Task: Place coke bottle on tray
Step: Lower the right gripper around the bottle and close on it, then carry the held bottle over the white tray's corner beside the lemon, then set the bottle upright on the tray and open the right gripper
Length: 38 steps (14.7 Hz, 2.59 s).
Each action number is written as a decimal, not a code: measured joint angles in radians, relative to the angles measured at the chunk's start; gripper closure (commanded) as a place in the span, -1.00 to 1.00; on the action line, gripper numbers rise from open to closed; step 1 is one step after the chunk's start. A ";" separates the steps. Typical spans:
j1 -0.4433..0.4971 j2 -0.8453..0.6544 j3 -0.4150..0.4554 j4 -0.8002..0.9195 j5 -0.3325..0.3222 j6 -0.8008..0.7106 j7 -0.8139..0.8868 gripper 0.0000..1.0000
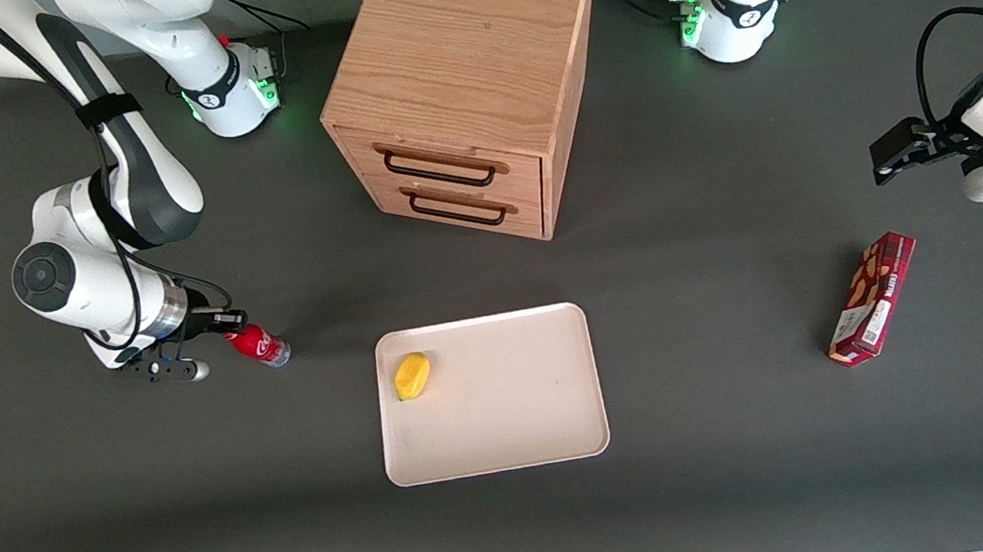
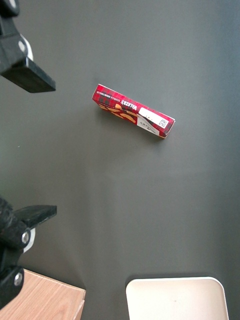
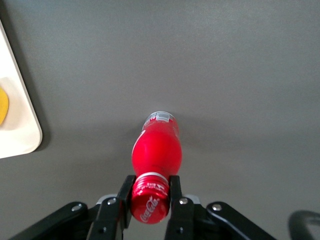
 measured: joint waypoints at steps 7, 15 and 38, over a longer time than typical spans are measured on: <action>0.022 -0.048 0.079 0.300 -0.001 -0.235 0.076 1.00; 0.272 0.251 0.068 0.769 -0.068 -0.395 0.325 1.00; 0.437 0.683 -0.129 1.078 -0.070 -0.205 0.326 -0.99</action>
